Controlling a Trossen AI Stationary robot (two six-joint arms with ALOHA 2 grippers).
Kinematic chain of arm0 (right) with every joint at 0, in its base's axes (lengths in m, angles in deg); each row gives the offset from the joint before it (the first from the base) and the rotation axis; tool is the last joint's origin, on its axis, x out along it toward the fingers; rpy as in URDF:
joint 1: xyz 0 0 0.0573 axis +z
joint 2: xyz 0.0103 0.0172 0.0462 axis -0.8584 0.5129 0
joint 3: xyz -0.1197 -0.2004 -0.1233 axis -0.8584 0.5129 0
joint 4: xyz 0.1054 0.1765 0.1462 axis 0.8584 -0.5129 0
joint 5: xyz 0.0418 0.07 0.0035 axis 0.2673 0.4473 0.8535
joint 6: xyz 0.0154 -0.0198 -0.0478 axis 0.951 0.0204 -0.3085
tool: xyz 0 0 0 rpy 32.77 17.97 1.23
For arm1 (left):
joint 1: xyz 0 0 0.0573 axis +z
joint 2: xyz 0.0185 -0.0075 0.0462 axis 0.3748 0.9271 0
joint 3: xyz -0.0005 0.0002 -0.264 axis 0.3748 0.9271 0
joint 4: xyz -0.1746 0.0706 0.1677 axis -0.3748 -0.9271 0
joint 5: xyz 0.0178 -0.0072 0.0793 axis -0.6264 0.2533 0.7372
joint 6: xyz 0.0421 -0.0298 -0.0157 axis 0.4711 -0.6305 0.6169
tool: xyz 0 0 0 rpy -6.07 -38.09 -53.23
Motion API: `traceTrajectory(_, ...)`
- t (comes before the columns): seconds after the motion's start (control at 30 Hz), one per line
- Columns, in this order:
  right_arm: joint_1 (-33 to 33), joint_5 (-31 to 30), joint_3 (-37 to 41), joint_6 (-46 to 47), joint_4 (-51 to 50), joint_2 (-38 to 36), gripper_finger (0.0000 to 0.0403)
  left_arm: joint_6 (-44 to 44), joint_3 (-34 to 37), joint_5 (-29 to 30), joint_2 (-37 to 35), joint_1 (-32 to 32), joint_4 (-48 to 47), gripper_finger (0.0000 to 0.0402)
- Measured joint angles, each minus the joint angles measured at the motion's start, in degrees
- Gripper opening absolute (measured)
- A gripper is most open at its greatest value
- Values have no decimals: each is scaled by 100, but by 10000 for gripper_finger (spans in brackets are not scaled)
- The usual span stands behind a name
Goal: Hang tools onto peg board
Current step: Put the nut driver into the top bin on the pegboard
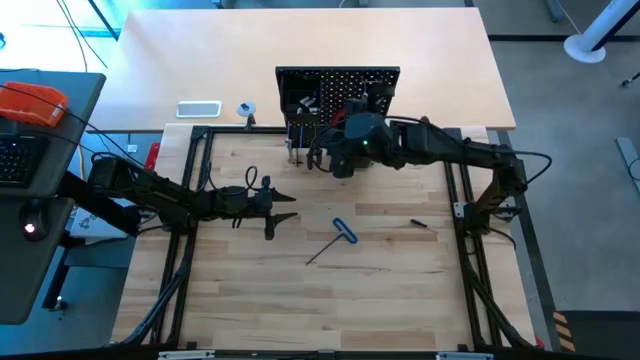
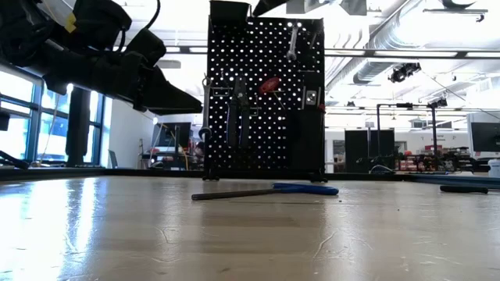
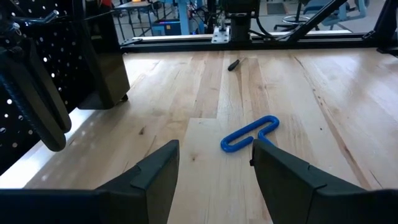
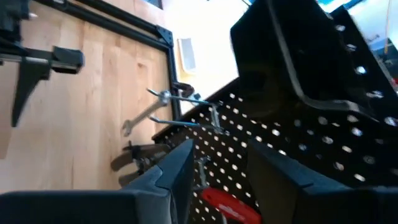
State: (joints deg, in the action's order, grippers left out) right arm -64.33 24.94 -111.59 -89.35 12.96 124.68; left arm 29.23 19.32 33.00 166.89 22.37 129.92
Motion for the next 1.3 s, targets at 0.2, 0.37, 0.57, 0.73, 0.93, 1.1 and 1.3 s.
traceTrajectory(0.2,-2,-131,-245,142,-483,0,140,-2,0,0,0,0,-18,195)
traceTrajectory(0.37,17,-135,-347,188,-957,-2,140,-2,0,0,0,0,-34,195)
traceTrajectory(0.57,147,227,-349,-107,-1406,229,140,-1,0,21,0,0,-29,195)
traceTrajectory(0.73,153,295,-404,-533,-1540,610,146,-3,0,61,0,4,18,195)
traceTrajectory(0.93,-137,182,-550,-83,-2078,788,182,-48,0,63,0,4,133,195)
traceTrajectory(1.1,61,-273,-553,639,-2797,619,188,221,-118,69,0,125,485,195)
traceTrajectory(1.3,653,214,-559,2214,-4018,415,188,456,-518,-222,0,429,432,195)
